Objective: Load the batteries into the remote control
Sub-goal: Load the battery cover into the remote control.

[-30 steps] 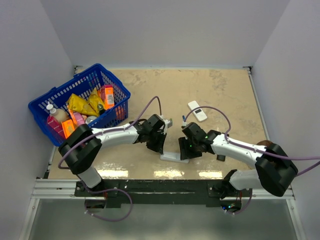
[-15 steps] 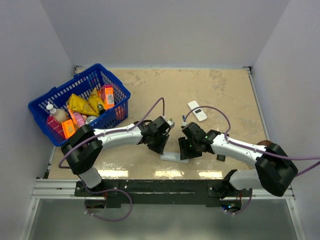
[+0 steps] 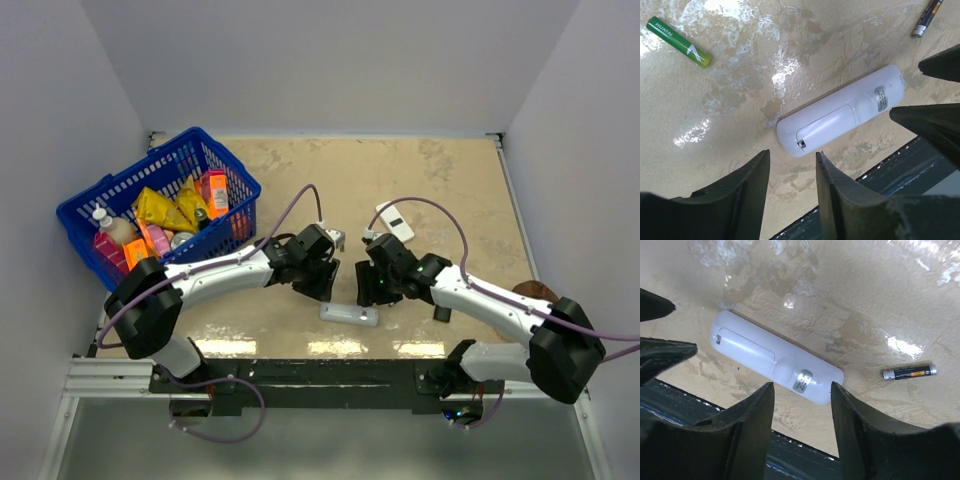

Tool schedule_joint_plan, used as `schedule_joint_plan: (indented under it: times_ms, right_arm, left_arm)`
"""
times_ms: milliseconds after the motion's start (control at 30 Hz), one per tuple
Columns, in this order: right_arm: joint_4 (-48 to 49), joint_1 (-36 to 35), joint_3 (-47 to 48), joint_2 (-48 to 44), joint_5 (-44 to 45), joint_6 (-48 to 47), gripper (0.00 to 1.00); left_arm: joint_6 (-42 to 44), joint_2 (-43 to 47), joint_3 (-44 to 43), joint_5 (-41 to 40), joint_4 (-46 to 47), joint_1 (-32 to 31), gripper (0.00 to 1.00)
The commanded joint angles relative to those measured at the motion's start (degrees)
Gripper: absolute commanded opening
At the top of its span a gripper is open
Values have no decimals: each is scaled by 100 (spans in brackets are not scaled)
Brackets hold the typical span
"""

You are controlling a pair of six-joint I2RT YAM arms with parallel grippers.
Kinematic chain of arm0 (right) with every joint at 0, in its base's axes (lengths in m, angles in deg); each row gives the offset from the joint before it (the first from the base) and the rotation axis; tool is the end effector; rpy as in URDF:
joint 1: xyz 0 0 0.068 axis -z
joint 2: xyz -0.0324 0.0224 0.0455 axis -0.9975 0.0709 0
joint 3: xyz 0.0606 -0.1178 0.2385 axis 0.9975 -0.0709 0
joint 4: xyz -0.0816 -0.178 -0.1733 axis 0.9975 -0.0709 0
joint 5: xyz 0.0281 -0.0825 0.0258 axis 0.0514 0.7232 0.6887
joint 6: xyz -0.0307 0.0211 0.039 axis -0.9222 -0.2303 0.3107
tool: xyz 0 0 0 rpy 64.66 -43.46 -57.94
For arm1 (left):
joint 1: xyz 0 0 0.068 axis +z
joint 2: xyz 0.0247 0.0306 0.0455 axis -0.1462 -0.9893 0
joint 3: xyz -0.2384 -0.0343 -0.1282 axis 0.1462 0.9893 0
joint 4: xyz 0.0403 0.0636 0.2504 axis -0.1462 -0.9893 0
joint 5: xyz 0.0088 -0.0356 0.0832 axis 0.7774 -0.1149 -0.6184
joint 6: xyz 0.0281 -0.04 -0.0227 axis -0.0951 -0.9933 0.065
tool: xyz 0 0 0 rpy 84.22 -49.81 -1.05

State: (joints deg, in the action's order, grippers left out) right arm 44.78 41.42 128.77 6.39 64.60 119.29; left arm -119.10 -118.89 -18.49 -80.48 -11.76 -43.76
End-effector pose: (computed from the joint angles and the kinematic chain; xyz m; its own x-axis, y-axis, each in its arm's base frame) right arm 0.1672 0.1644 0.2068 -0.8920 -0.1322 -0.4323 -0.2685 0.9242 0.2714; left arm 0.1904 -0.2499 0.2072 -0.8742 0.2925 -0.3875 0.4240 0.8489 -0.3157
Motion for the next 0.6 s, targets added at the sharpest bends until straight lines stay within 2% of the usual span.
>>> schedule_joint_plan:
  times_ms: [0,567]
  right_arm:
    - [-130,21,270,-280,363,-61,52]
    - [-235,21,217,-508,627,-52,53]
  left_arm:
    - [18,-103,-166,287,102,-48,48]
    - [185,-956,-79,226,41,-215,39]
